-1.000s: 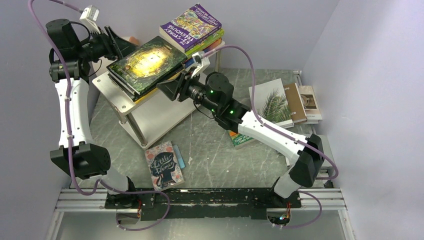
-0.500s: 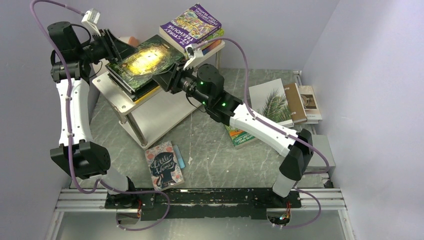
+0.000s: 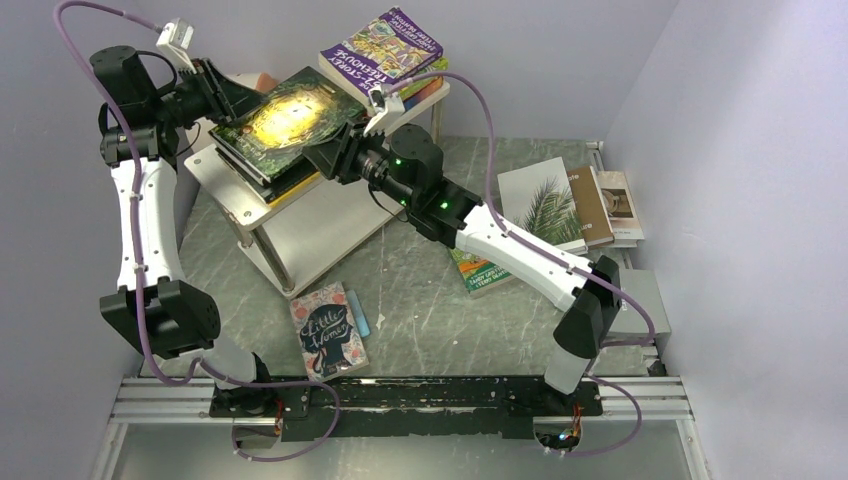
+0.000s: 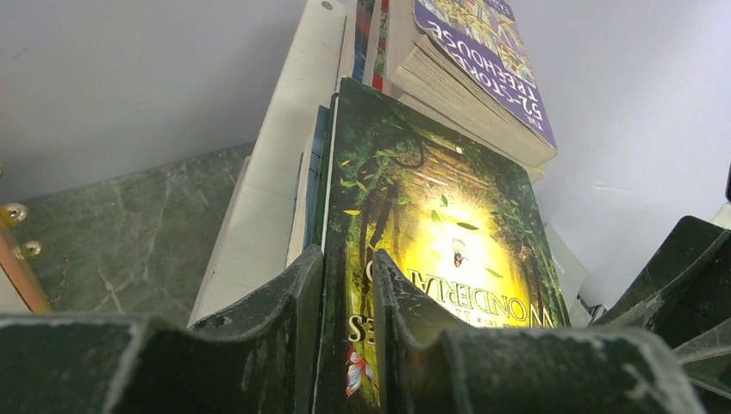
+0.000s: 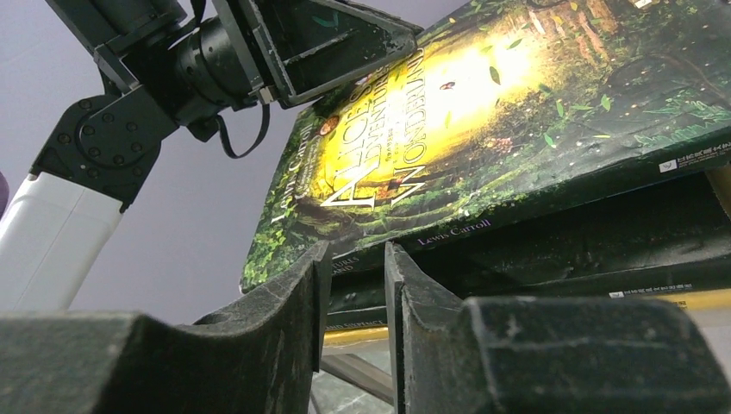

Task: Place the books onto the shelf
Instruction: Adjust the book on the shelf.

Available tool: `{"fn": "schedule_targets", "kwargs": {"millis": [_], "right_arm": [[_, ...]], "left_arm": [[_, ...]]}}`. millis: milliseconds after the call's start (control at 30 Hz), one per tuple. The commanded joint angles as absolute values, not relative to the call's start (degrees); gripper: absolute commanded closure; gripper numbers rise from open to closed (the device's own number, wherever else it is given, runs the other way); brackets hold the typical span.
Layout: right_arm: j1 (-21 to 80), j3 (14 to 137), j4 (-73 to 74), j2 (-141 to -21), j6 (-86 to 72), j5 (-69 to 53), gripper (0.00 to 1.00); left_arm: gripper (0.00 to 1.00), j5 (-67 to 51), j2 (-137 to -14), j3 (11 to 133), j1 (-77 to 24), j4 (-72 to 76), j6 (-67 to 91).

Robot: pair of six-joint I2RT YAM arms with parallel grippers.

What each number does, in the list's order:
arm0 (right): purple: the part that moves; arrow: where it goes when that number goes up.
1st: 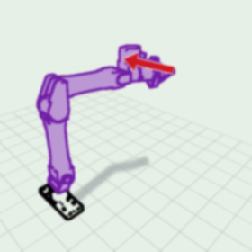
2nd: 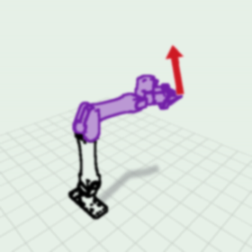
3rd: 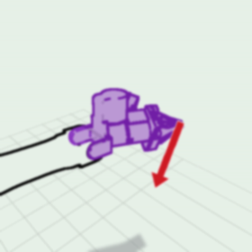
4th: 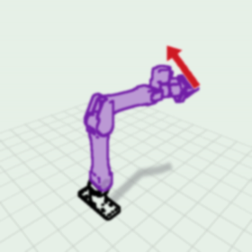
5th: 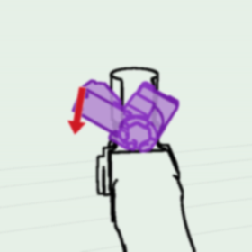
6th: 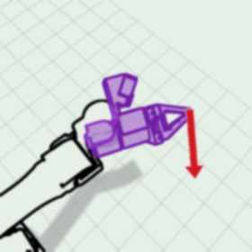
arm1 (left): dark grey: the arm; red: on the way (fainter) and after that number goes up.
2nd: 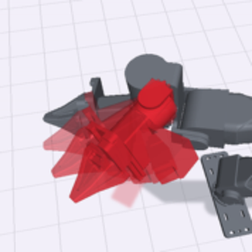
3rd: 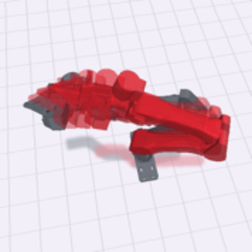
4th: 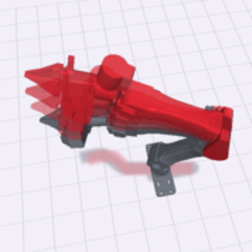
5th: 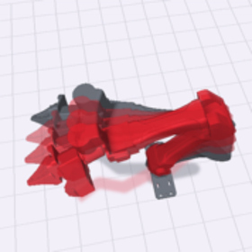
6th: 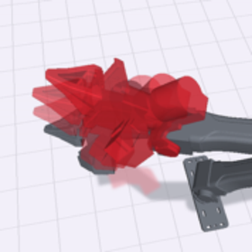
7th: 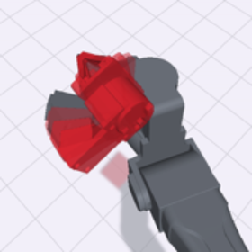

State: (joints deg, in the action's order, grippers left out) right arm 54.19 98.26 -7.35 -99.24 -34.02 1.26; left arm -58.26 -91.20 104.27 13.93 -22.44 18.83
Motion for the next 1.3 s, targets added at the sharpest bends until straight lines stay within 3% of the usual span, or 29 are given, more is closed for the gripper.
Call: {"fn": "schedule_targets", "kwargs": {"millis": [0,200,500,800,1100,1267], "right_arm": [[54.4,97.61,-9.31,-98.75,-34.37,3.5,0.66],[55.13,94.09,-10.44,-95.43,-34.7,4.42,0.64],[55.6,91.44,-10.65,-93.22,-36.06,5.48,0.62],[55.7,91.87,-8.95,-93.25,-36.07,6.51,0.56],[55.71,91.92,-7.28,-93.09,-36.1,7.29,0.52],[55.66,92.24,-6.57,-93.4,-36.06,7.53,0.52]], "left_arm": [[0.71,-65.91,-88.4,103.2,13.14,-22.29,20.48],[0.78,-67.06,-87.44,101.78,13.1,-19.99,22.15],[0.78,-67.38,-85.62,99.26,13.11,-19.44,22.41],[0.38,-58.22,-90.43,110.15,13.86,-31.75,15.25],[0.26,-57.94,-93.09,112.76,16.18,-34.39,12.98],[0.34,-58.8,-93.22,111.71,16.19,-35.51,11.24]]}}
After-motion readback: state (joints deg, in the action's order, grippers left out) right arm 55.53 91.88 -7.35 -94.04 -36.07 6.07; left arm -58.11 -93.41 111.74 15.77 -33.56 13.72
